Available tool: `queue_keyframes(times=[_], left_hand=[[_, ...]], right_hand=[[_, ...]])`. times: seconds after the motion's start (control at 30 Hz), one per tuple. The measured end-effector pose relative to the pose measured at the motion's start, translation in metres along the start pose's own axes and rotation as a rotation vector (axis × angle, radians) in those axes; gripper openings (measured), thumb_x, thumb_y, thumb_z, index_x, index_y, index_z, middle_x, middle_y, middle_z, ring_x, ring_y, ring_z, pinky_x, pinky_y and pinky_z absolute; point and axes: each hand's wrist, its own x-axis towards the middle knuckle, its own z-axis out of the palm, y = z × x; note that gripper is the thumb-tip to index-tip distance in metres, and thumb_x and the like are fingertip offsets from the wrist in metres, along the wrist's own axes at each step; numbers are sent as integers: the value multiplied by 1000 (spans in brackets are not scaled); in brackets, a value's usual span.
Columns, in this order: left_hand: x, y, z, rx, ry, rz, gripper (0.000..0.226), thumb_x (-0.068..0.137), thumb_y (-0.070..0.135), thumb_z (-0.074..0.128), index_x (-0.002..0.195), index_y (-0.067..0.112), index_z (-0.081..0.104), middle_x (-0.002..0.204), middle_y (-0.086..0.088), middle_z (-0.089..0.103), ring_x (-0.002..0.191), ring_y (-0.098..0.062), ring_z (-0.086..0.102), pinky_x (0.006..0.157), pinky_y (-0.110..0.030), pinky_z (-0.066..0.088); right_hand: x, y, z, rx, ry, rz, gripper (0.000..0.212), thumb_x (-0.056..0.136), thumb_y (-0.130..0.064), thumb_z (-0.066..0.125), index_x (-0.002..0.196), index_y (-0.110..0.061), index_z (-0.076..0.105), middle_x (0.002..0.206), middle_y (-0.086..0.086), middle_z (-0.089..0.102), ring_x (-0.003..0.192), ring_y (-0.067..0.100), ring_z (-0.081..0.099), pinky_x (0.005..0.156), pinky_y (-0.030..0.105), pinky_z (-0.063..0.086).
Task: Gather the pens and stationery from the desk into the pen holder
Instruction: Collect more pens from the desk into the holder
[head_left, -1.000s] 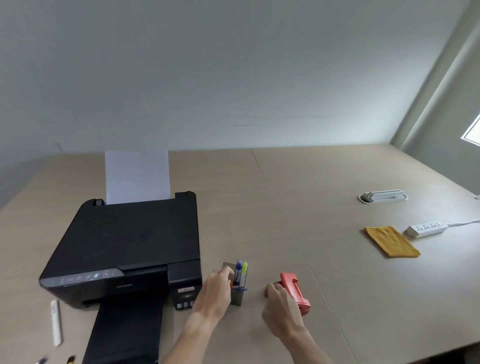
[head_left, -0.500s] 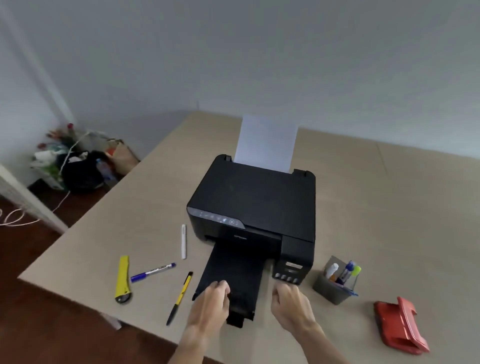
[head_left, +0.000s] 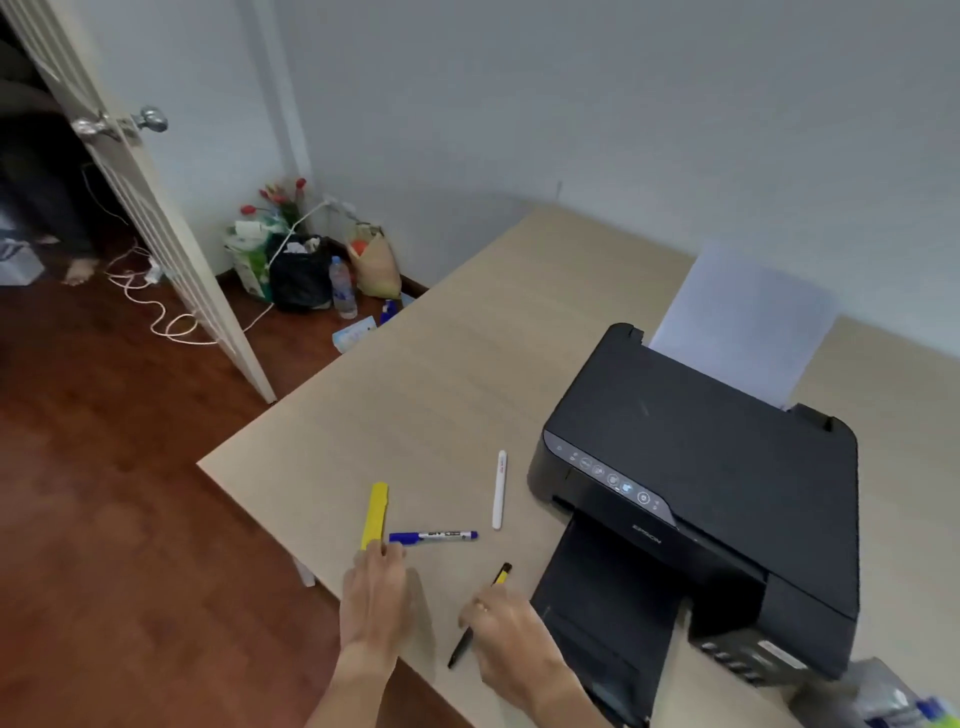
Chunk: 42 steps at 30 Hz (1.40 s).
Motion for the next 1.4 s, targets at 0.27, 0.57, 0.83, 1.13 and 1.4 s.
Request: queue_keyframes(times=[0.27, 0.57, 0.83, 1.13, 1.4], left_hand=[[45, 4, 13, 55, -7, 80, 48, 45, -1, 86, 82, 17, 63, 76, -6, 58, 68, -29, 56, 54, -39, 49], [35, 8, 21, 90, -61, 66, 48, 29, -1, 93, 61, 12, 59, 57, -10, 58, 58, -34, 59, 48, -38, 50], [20, 30, -30, -208, 39, 41, 21, 74, -2, 67, 82, 15, 59, 74, -8, 56, 81, -31, 57, 60, -42, 50], [-17, 136, -49, -522, -138, 421, 29, 84, 3, 58, 71, 29, 58, 83, 8, 54, 79, -7, 54, 71, -17, 43], [-75, 291, -23, -469, -346, 922, 18, 81, 11, 52, 76, 26, 62, 83, 12, 53, 70, -9, 55, 60, -20, 49]], right_hand=[[10, -19, 25, -271, -76, 44, 28, 29, -21, 75, 48, -26, 56, 51, -9, 48, 46, 12, 50, 49, 21, 41], [6, -19, 14, -283, -26, -80, 34, 46, -13, 70, 74, -24, 55, 66, -6, 53, 57, 15, 53, 59, 25, 50], [-1, 7, -30, -263, 232, -93, 24, 71, -9, 63, 86, -22, 49, 77, -5, 49, 60, 18, 46, 60, 30, 37], [-110, 65, -70, 192, 597, 164, 19, 86, -11, 43, 102, -19, 48, 87, -5, 55, 71, 12, 46, 80, 28, 34], [-249, 146, -59, 245, 783, 603, 23, 86, -14, 35, 105, -20, 46, 89, -3, 57, 73, 14, 47, 79, 25, 33]])
